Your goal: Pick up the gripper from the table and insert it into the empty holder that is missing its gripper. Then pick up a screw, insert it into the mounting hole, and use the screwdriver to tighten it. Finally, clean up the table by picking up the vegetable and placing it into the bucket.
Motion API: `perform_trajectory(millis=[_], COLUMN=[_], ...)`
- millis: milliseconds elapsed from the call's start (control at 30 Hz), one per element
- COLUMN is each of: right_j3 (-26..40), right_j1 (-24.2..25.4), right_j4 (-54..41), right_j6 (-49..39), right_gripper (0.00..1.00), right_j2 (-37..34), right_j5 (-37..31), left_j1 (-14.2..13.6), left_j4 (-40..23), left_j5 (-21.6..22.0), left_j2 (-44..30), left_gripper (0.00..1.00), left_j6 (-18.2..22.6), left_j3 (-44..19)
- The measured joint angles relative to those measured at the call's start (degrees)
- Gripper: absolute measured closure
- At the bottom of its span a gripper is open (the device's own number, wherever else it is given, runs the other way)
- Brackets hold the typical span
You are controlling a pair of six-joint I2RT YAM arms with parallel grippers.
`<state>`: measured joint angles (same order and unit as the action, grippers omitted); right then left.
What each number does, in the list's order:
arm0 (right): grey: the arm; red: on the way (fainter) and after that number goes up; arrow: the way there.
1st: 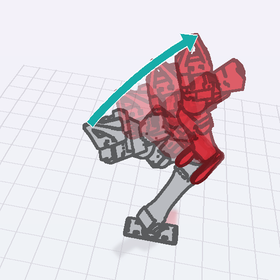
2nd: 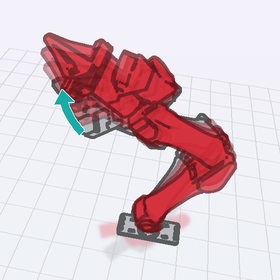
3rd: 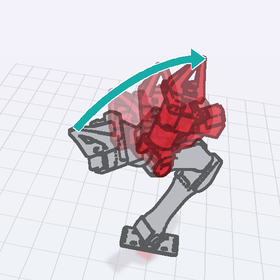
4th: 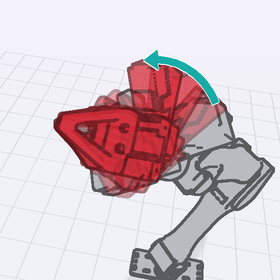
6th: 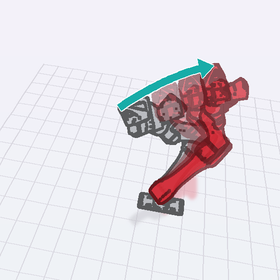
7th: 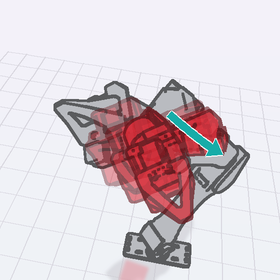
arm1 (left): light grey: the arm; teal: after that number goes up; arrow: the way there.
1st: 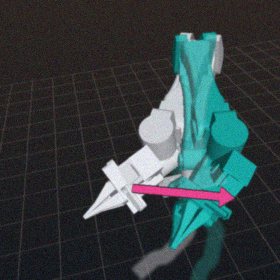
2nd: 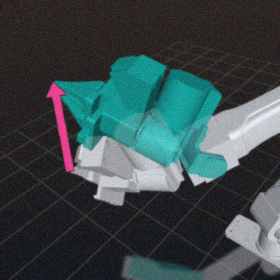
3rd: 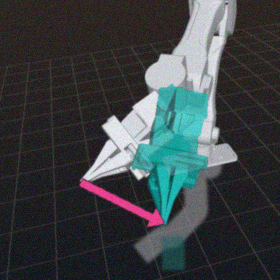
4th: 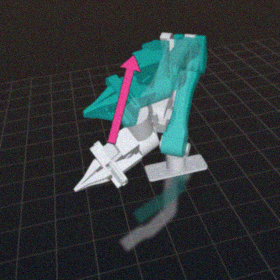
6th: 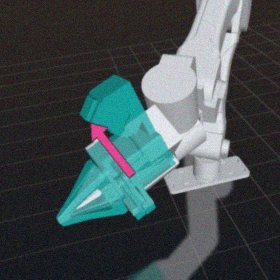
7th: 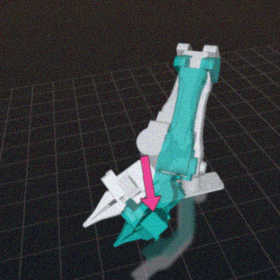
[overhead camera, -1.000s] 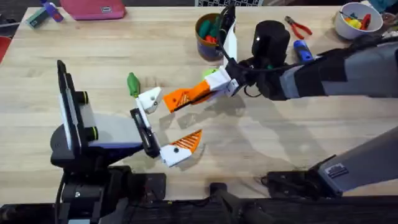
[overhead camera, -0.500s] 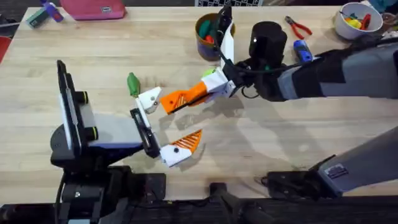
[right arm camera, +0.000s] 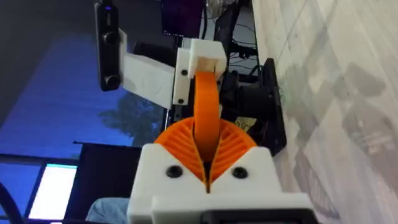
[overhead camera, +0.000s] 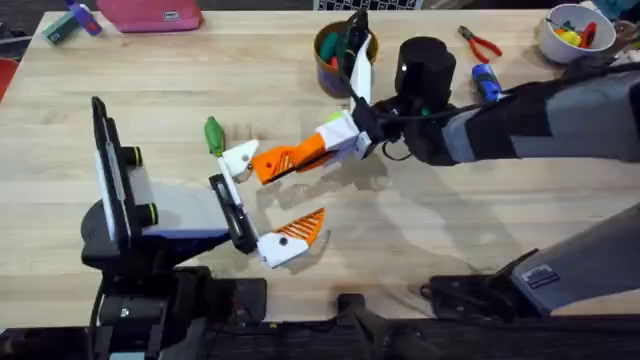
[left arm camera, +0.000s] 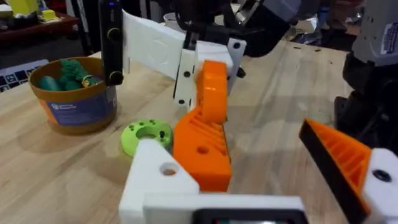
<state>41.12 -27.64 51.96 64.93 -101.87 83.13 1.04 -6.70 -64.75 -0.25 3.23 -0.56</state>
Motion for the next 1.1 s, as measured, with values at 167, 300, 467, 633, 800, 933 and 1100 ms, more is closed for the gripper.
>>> perform_trajectory(millis=[167, 300, 467, 633, 800, 933, 1100], right_j3=[-0.01, 0.0, 0.23, 1.21, 1.49, 1.74, 2.34], right_j1=[0.0, 0.0, -0.05, -0.72, -1.46, -1.76, -2.86], right_j4=[0.02, 0.19, 0.2, 0.09, -0.82, -1.53, -1.79], right_j6=[-0.65, -0.76, -0.46, 0.91, 1.67, 2.06, 2.4], right_gripper=[0.991, 0.991, 0.991, 0.991, 0.991, 0.991, 0.991], right_j2=[-0.01, -0.01, 0.0, -0.02, -0.02, -0.02, -0.02], right_j5=[-0.08, -0.37, -0.89, -2.08, -3.02, -3.86, -5.24], left_j1=[0.0, 0.0, 0.0, 0.0, 0.0, 0.0, 0.0], left_j4=[0.0, 0.0, 0.0, 0.02, 0.0, 0.0, 0.0], left_j5=[0.0, 0.0, 0.0, 0.02, 0.0, 0.01, 0.02], left_j2=[0.0, 0.0, 0.0, 0.0, 0.0, -0.01, 0.0], left_gripper=[0.015, 0.015, 0.015, 0.014, 0.014, 0.015, 0.015], left_j6=[0.02, 0.02, 0.0, 0.23, 0.24, 0.22, 0.24], left_j3=[0.02, 0.01, 0.02, 0.01, 0.0, 0.02, 0.02])
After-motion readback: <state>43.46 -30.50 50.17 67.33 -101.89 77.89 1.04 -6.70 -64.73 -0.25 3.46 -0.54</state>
